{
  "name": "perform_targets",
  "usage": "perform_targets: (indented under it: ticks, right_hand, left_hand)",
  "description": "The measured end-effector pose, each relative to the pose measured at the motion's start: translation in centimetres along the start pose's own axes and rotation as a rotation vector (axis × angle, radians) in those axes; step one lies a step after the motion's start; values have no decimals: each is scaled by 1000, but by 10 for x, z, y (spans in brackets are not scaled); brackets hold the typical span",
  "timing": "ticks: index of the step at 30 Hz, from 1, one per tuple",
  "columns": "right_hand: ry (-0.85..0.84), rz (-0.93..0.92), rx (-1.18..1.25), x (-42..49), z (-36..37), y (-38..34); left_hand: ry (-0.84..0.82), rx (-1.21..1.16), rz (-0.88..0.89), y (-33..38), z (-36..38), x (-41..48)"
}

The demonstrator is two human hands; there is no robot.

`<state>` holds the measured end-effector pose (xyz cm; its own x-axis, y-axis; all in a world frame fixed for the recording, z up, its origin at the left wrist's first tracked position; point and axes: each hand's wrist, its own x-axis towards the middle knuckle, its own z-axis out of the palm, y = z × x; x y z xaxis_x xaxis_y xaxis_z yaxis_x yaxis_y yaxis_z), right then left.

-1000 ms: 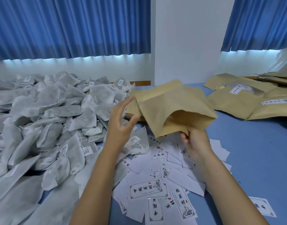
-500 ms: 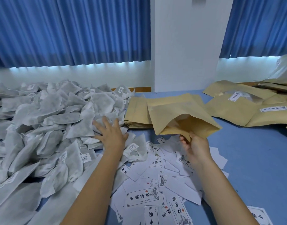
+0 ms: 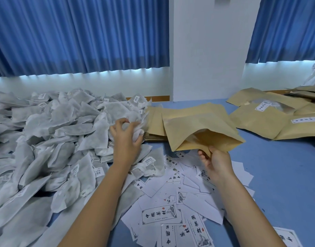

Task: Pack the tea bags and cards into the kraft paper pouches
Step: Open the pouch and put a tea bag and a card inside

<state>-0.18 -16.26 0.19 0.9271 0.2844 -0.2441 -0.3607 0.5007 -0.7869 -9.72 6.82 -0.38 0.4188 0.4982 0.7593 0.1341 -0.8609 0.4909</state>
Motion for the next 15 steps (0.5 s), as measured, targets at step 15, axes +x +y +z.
perform_targets:
  ticks: [15]
  right_hand:
    - [2, -33, -8, -3, 2, -1]
  left_hand:
    - [-324, 245, 143, 5, -7, -11]
